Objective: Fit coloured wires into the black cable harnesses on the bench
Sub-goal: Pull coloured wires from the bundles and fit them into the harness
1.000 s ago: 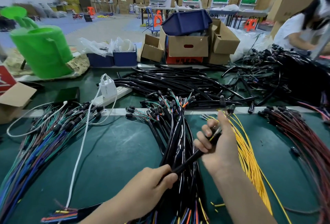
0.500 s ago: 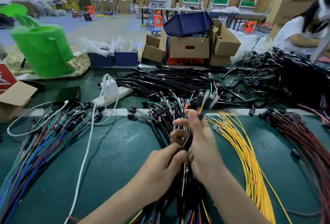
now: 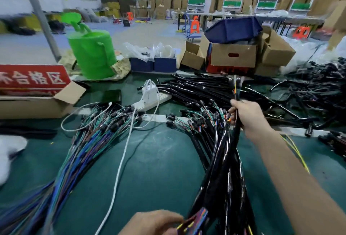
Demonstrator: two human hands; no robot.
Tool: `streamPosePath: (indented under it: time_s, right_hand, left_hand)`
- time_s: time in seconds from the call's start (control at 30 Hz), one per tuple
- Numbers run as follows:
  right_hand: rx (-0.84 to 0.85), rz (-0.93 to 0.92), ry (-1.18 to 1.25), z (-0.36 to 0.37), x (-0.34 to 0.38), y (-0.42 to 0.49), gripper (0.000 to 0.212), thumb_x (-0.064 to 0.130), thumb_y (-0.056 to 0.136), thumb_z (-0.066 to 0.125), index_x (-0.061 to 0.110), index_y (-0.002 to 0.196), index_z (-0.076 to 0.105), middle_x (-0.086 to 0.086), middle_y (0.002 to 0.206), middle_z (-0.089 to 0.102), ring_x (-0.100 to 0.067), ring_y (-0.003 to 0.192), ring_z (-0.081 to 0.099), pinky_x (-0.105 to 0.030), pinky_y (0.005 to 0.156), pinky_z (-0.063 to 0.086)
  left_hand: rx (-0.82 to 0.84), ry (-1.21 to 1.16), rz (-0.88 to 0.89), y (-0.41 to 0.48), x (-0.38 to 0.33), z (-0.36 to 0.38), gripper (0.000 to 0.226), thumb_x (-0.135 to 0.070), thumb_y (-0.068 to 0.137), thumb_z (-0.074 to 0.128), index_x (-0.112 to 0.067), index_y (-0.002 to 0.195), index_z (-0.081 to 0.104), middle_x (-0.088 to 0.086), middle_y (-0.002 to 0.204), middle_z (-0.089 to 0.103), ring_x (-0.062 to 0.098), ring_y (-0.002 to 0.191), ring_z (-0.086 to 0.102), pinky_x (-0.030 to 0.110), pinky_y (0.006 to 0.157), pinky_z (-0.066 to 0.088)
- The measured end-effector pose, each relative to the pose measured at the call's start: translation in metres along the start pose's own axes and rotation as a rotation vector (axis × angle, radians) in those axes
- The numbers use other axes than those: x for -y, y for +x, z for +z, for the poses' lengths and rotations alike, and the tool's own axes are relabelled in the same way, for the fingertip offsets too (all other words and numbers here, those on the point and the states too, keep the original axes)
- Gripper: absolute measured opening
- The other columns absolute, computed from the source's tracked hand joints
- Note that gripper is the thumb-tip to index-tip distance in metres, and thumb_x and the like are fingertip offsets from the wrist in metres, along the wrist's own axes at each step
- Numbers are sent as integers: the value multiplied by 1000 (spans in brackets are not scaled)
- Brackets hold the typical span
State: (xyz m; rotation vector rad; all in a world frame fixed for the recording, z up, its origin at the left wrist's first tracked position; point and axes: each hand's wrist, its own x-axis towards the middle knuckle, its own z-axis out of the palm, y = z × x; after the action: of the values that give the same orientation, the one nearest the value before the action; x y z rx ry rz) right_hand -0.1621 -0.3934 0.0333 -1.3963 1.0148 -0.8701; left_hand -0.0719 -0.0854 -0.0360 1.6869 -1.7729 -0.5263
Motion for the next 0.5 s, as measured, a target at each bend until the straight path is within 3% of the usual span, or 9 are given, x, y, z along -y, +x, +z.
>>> streamPosePath:
  time_s: [0.03,0.07,0.13,0.23,0.33,0.4,0.5]
  right_hand:
    - [-34,11,-246,6,-15,3,30,22,95,55,1,115,56,-14,97,59,-16,72,61,-30,66,49]
    - [-48,19,-439,11,-31,3,48,28,92,60,0,129,49,-18,120,55,-25,101,59,-36,87,46]
    - [-43,-34,-650,23,-58,-8,72,40,86,65,8,143,35,-16,148,32,-33,133,33,-42,110,27]
    - [17,-164,-981,40,-91,-27,72,45,89,58,20,148,27,-7,159,1,-32,143,5,-45,115,14]
    - [-17,-232,-1128,46,-102,-35,61,43,92,52,20,146,34,-6,158,-7,-32,143,1,-44,114,17]
    - [-21,-242,-1139,48,-100,-37,61,44,93,51,21,146,34,-6,158,-8,-32,143,1,-42,114,18]
    - [-25,-250,-1135,48,-100,-38,60,46,93,49,22,146,34,-5,159,-8,-30,144,1,-40,115,16]
  left_hand:
    - [-25,95,-6,-1,0,-8,37,-51,93,42,-33,95,75,-20,86,69,-11,85,61,0,80,41]
    - [-95,159,4,-3,0,-16,46,-49,96,37,-24,93,76,-12,89,69,-8,81,62,1,78,43]
    - [-252,228,29,-7,6,-34,40,-41,97,39,-18,99,72,-8,103,65,-7,90,60,1,82,40]
    - [-475,329,-109,2,41,-77,21,-21,91,57,-18,110,67,-9,112,59,-2,103,55,3,92,32]
    - [-603,455,-455,23,98,-116,32,-14,89,63,-10,120,61,7,122,55,23,114,52,25,101,35]
    - [-544,528,-684,34,129,-127,43,-24,89,63,-11,130,54,14,132,48,32,122,44,39,103,36]
    - [-444,615,-688,42,153,-117,43,-29,82,72,-19,123,61,10,128,53,32,112,54,43,89,46]
